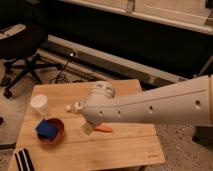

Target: Drag the pepper across the table

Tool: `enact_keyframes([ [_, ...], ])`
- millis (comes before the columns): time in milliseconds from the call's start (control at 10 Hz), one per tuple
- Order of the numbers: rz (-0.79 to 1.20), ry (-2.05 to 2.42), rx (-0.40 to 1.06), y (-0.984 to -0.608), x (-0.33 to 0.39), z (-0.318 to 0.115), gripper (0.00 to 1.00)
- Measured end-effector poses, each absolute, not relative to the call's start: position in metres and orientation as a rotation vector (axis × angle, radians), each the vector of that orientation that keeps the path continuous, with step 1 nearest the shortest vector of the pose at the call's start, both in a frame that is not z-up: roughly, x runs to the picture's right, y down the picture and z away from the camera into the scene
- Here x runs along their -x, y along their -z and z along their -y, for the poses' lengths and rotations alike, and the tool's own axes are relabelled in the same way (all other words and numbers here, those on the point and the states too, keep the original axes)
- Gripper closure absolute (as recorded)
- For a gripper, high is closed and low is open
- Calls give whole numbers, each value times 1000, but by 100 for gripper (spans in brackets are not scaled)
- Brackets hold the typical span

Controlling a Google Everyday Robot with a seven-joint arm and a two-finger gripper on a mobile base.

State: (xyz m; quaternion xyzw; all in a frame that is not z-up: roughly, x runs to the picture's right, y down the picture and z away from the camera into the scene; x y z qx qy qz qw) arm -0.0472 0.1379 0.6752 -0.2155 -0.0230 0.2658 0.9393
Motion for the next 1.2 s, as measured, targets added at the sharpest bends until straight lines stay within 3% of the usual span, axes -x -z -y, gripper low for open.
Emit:
enact_keyframes([
  [500,225,-478,484,-718,31,-133,20],
  [1200,192,-445,468,-721,28,-135,20],
])
